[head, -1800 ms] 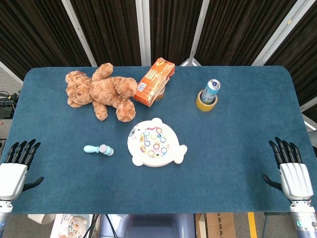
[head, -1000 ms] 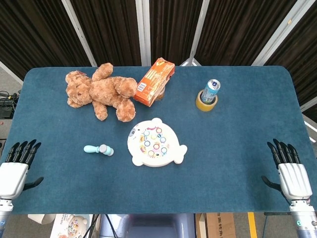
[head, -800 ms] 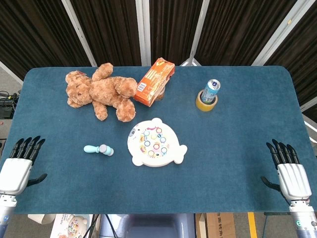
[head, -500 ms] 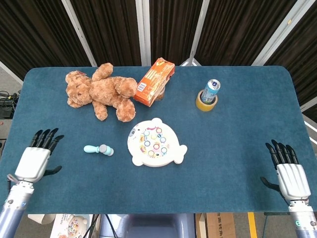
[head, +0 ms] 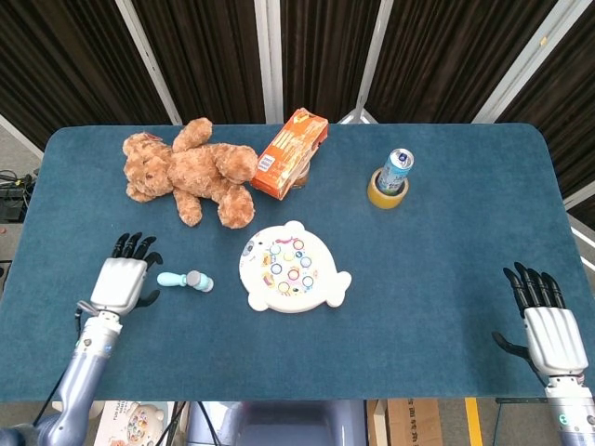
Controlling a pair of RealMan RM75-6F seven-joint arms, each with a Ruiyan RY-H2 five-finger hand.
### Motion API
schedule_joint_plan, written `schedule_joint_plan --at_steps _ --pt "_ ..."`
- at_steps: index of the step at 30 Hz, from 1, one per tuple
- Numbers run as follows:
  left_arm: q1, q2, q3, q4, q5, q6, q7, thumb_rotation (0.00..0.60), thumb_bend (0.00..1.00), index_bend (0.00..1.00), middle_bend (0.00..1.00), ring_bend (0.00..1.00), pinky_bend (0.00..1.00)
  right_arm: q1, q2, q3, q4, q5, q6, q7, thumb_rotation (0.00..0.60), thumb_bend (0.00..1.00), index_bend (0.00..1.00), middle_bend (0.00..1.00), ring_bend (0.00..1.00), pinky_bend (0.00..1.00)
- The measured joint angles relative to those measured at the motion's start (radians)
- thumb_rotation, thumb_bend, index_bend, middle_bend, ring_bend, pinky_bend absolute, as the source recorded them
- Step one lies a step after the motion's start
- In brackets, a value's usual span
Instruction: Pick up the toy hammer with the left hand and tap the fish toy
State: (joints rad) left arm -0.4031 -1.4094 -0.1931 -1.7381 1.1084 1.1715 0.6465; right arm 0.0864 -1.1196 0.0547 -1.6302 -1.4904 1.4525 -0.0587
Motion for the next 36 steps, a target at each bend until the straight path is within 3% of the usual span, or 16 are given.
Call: schedule_joint_plan --at_steps 18,36 --pt "-0.116 -0.159 -0.002 0.083 -0.143 0.002 0.143 0.600 0.34 0.46 0.13 0.00 0.03 0.000 0.007 0.000 -0.002 0.008 -0.009 0.017 0.600 0.18 0.00 0.00 0.00 0.00" --pt "-0.143 -0.202 0.033 0.130 -0.176 0.018 0.146 0.600 0.35 0.49 0.13 0.00 0.03 0.001 0.008 0.000 -0.001 0.007 -0.011 0.025 0.600 0.18 0.00 0.00 0.00 0.00"
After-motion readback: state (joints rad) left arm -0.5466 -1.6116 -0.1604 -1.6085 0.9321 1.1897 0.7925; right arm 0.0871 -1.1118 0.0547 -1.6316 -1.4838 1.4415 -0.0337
